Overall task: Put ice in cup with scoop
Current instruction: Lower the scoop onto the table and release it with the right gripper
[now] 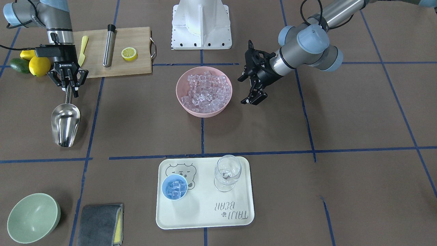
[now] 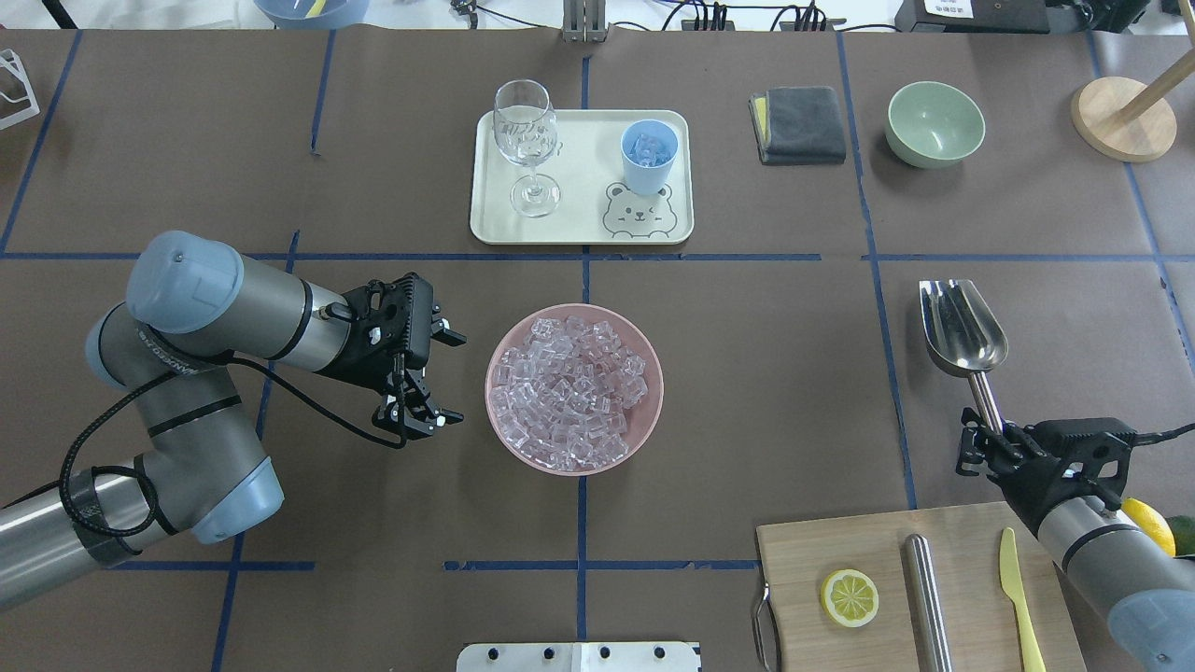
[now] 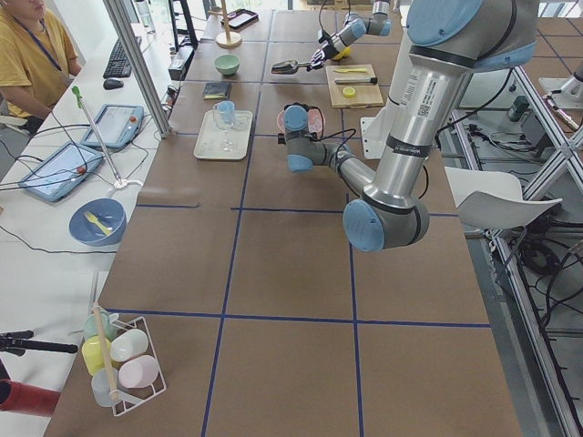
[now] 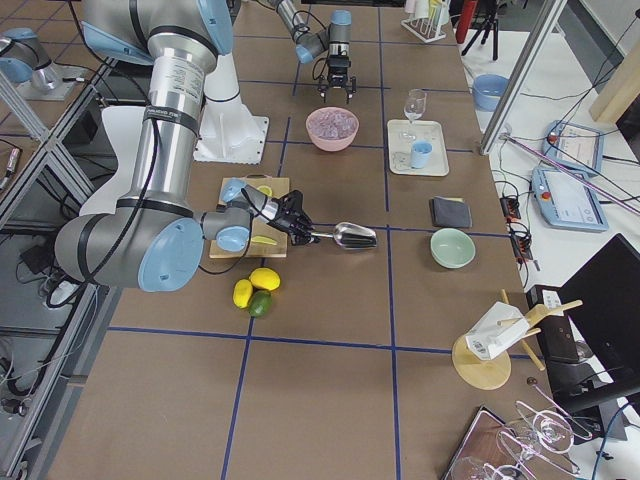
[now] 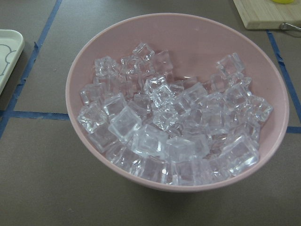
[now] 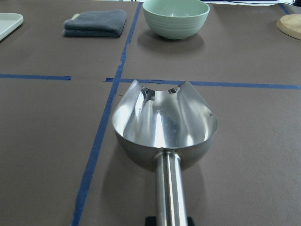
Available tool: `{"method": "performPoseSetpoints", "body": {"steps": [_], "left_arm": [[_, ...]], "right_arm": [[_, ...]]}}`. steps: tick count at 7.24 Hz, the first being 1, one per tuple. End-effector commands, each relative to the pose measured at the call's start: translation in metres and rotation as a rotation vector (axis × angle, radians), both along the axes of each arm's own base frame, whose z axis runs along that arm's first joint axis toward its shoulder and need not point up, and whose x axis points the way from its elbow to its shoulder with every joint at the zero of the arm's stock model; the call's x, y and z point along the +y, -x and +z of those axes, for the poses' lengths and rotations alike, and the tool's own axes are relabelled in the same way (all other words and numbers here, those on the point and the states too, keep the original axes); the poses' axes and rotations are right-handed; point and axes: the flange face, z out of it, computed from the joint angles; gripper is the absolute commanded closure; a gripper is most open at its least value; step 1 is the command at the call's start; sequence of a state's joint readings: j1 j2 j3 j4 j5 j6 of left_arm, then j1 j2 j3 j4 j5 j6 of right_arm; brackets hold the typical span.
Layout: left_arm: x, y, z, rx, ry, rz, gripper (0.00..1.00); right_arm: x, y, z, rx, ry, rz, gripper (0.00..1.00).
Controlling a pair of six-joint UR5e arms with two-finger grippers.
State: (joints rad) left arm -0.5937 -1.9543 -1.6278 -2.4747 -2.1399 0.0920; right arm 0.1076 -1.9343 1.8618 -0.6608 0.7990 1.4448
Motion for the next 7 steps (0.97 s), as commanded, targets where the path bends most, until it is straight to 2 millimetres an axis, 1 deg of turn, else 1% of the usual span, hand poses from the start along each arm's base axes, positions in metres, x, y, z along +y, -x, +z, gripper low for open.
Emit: {"method": "performPoseSetpoints", "body": {"steps": [1, 2, 3, 4, 6, 7], "left_arm": [[0.0003, 0.0002, -0.0006, 0.001, 0.000, 0.002, 0.00], [0.0003, -0.0003, 0.0004, -0.002, 0.003, 0.005, 0.00], [0.0002, -0.0003, 0.0004, -0.003, 0.003, 0.003, 0.00], [0.0001, -0.0006, 0.0011, -0.004, 0.004, 0.005, 0.00], [-0.0027, 0.0019, 0.0011, -0.004, 0.004, -0.002, 0.00], [-0.0058, 0.0073, 0.0040, -0.006, 0.009, 0.000, 0.00]], "right_arm": [[0.0015, 0.0016, 0.0031, -0.002, 0.005, 0.001, 1.00], [0.0016, 0.0018, 0.0034, -0.001, 0.006, 0.000, 0.99], [0.0019, 0.0020, 0.0042, -0.001, 0.009, -0.003, 0.86], [0.0022, 0.0029, 0.0036, -0.002, 0.008, -0.004, 0.01], [0.0030, 0.0033, 0.0007, -0.012, 0.008, -0.008, 0.00], [0.0029, 0.0026, -0.0042, -0.017, 0.007, -0.015, 0.00]]}}
